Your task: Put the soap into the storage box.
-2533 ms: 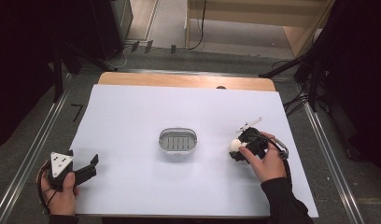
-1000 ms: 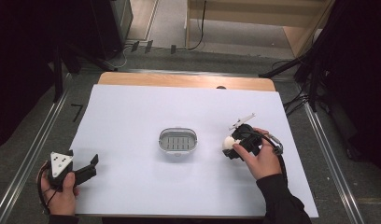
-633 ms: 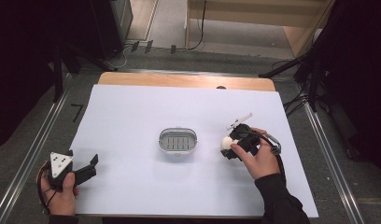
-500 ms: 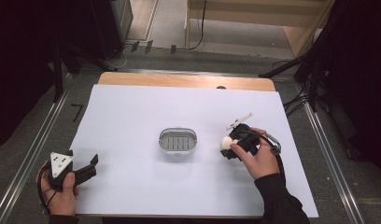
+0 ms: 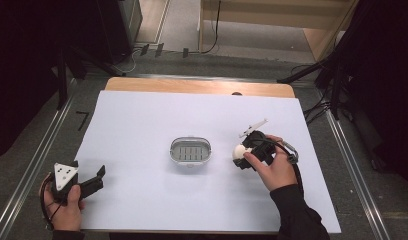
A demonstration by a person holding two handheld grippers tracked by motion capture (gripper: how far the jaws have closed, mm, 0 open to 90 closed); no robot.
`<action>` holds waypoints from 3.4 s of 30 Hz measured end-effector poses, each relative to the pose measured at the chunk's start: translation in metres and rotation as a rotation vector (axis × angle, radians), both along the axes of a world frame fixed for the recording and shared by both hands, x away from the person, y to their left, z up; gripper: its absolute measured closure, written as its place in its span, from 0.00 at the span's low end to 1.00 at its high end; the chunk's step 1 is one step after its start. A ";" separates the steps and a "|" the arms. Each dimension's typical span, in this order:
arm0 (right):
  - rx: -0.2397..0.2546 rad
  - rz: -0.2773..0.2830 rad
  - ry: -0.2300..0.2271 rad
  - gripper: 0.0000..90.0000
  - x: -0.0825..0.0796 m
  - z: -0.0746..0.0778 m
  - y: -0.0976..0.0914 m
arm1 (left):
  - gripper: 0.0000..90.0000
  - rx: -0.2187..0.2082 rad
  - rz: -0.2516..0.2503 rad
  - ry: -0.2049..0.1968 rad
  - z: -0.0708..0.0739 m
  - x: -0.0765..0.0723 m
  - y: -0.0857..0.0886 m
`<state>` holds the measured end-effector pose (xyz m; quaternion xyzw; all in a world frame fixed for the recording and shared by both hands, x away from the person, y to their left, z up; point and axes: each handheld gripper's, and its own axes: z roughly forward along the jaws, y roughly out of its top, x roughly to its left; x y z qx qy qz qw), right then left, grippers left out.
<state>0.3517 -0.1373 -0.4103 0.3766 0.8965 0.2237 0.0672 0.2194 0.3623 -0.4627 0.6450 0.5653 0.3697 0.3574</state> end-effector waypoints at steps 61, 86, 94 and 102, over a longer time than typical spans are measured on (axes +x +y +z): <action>0.026 0.109 -0.021 0.28 0.003 0.029 0.066 | 0.15 -0.006 -0.005 -0.001 0.000 0.000 0.001; 0.034 0.188 -0.017 0.28 0.003 0.035 0.110 | 0.15 -0.008 -0.007 -0.002 0.000 0.000 0.001; 0.027 0.208 -0.004 0.28 0.004 0.032 0.122 | 0.15 -0.006 -0.009 -0.001 0.000 0.000 0.001; 0.012 0.222 0.013 0.28 0.007 0.028 0.135 | 0.15 -0.008 -0.009 -0.003 0.000 0.000 0.001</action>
